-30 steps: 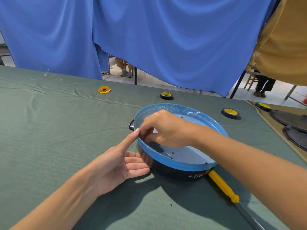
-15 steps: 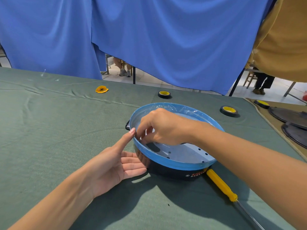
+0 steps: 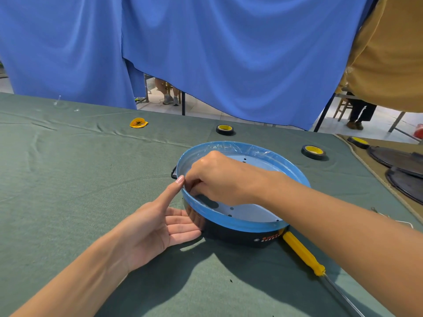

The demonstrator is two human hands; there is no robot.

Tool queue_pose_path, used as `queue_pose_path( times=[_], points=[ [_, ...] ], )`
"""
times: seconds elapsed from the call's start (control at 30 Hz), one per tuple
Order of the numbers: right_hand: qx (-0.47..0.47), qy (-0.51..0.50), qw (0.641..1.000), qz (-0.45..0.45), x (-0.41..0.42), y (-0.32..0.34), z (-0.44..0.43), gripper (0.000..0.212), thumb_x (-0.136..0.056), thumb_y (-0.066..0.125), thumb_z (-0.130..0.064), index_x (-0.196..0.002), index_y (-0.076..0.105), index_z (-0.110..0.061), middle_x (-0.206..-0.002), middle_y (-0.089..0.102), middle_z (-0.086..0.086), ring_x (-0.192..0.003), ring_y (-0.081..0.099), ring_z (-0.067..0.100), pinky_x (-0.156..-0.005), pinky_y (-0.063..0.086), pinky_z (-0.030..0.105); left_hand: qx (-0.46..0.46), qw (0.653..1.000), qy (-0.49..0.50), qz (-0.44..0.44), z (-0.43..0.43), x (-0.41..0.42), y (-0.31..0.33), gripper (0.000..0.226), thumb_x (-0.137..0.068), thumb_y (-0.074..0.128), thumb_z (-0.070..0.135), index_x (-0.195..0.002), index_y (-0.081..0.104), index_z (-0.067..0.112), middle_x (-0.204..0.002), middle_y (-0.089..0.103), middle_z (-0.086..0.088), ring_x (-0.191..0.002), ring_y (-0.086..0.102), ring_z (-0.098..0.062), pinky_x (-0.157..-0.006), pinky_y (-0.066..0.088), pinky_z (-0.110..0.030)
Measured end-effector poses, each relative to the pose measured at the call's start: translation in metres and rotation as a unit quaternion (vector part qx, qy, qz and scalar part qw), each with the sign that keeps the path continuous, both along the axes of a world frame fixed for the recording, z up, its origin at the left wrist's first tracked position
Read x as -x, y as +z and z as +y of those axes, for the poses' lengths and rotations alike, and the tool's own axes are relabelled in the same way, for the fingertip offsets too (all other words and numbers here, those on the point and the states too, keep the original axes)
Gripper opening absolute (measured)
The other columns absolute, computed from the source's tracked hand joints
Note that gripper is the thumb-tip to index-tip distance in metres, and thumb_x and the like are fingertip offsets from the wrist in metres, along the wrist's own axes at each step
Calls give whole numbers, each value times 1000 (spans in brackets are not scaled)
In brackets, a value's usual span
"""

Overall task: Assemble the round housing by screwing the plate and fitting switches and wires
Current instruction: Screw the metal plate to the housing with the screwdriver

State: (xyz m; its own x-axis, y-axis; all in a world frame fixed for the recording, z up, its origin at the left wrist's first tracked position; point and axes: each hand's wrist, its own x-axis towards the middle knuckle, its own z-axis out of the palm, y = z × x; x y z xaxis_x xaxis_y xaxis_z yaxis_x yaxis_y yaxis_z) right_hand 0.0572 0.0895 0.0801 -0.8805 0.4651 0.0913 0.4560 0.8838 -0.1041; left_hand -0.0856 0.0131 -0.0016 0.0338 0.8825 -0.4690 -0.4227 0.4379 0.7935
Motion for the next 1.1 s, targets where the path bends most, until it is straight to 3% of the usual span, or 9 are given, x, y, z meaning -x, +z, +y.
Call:
queue_pose_path(
  times=[0.17,0.4,0.53,0.63,0.77,0.97,1.1],
  points=[
    [-34,1,999,-8,-1,-4,-5,19,-95,53,-10,-100,72,-10,-93,68,4,-84,60,18,-78,53,39,-5,1000,3,2,1,-1,-1,98,-56,77,61,-115,56,-14,-103,70,-30,-91,73,-36,-67,62,-38],
    [-37,-35,999,1,-1,-7,-12,18,-93,52,-9,-92,71,-9,-88,68,5,-80,58,20,-75,53,42,-16,1000,11,11,1,-2,-2,97,-54,79,60,-113,54,-13,-102,71,-30,-93,72,-38,-73,62,-44],
    [-8,-104,994,35,-23,5,-11,22,-96,58,-29,-109,67,-14,-95,63,-2,-87,48,12,-78,45,31,-12,1000,20,19,1,-2,-2,102,-53,81,60,-118,52,-14,-104,70,-31,-92,73,-38,-70,62,-43],
    [-19,-204,972,117,-63,14,-13,17,-94,58,-31,-93,69,-17,-84,62,-5,-84,57,16,-73,48,32,-11,999,38,31,0,-4,0,101,-49,82,59,-115,51,-12,-104,68,-32,-87,73,-38,-62,62,-40],
    [-44,-347,917,191,-121,14,-26,22,-87,61,-28,-66,60,-22,-68,61,-5,-71,59,19,-63,49,34,-12,997,64,52,-1,-10,3,99,-50,81,60,-114,52,-11,-103,67,-32,-78,75,-35,-55,60,-37],
    [55,-475,870,121,-163,-16,-54,30,-87,57,-32,-61,58,-17,-70,66,5,-77,62,26,-67,52,36,1,995,88,53,-2,-7,7,93,-74,72,61,-127,46,-10,-109,67,-26,-78,75,-32,-55,60,-36],
    [136,-441,885,64,-157,-46,-75,39,-84,59,-57,-74,55,-19,-77,64,-1,-75,60,19,-61,43,31,6,994,101,48,-7,-8,10,92,-75,70,64,-126,43,-8,-113,65,-25,-78,74,-32,-60,58,-41]
  ],
)
